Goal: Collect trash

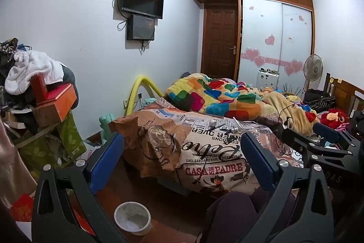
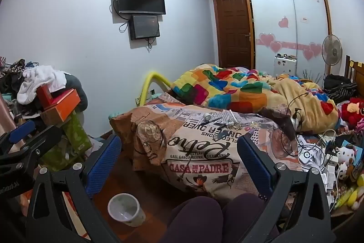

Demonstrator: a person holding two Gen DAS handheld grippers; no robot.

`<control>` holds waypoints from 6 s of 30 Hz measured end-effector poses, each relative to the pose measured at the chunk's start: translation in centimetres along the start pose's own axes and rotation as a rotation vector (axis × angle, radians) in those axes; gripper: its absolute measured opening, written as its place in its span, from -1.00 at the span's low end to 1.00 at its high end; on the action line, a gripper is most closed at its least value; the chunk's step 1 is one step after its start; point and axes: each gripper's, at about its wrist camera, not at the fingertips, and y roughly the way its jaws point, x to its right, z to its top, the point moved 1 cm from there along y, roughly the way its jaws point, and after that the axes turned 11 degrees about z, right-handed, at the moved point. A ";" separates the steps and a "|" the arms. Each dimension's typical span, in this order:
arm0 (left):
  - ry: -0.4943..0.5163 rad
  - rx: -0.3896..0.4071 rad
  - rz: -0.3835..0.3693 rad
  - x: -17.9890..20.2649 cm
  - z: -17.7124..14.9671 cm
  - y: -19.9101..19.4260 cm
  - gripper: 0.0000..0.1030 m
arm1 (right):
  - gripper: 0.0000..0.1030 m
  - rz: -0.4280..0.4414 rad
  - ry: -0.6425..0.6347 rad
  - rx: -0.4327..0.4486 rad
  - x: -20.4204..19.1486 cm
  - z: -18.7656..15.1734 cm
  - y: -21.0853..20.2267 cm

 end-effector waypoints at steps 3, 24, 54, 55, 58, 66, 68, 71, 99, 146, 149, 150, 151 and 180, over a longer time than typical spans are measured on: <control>0.020 0.033 0.008 0.2 0.0 -0.2 0.99 | 0.97 0.000 -0.001 0.002 -0.1 0.1 0.0; 0.006 0.024 0.004 -0.2 0.3 -0.5 0.99 | 0.97 -0.004 -0.008 0.006 0.0 0.1 -0.4; 0.005 0.027 0.006 0.2 0.7 -0.7 0.99 | 0.97 0.000 -0.011 0.010 0.0 0.1 -0.8; 0.004 0.027 0.006 0.2 0.8 -0.8 0.99 | 0.97 0.000 -0.011 0.010 0.0 0.3 -0.9; 0.005 0.028 0.005 0.2 0.7 -0.8 0.99 | 0.97 -0.002 -0.010 0.010 -0.1 0.2 -0.9; 0.004 0.029 0.006 0.2 0.7 -0.8 0.99 | 0.97 -0.002 -0.011 0.010 0.0 0.4 -1.0; 0.004 0.028 0.005 0.2 0.7 -0.8 0.99 | 0.97 -0.003 -0.011 0.011 -0.1 0.3 -1.0; 0.005 0.030 0.006 0.2 0.7 -0.9 0.99 | 0.97 -0.003 -0.012 0.011 -0.1 0.3 -1.0; 0.023 0.024 0.004 2.1 2.0 3.3 0.99 | 0.97 -0.043 0.043 -0.020 2.8 0.3 2.0; 0.251 -0.557 -0.263 29.4 -8.0 47.6 0.31 | 0.21 -0.120 0.359 -0.453 33.3 -5.9 30.1; 0.267 -0.599 -0.301 30.5 -9.0 48.8 0.14 | 0.09 -0.097 0.379 -0.466 33.5 -6.3 31.7; 0.270 -0.618 -0.312 30.9 -9.5 49.3 0.06 | 0.05 -0.090 0.383 -0.468 33.5 -6.4 32.1; 0.274 -0.634 -0.317 31.1 -9.8 49.7 -0.02 | 0.03 -0.087 0.381 -0.470 33.5 -6.5 32.5; 0.432 -0.663 -0.439 34.6 -12.3 50.5 -0.58 | -0.47 -0.128 0.297 -0.542 33.4 -7.9 35.1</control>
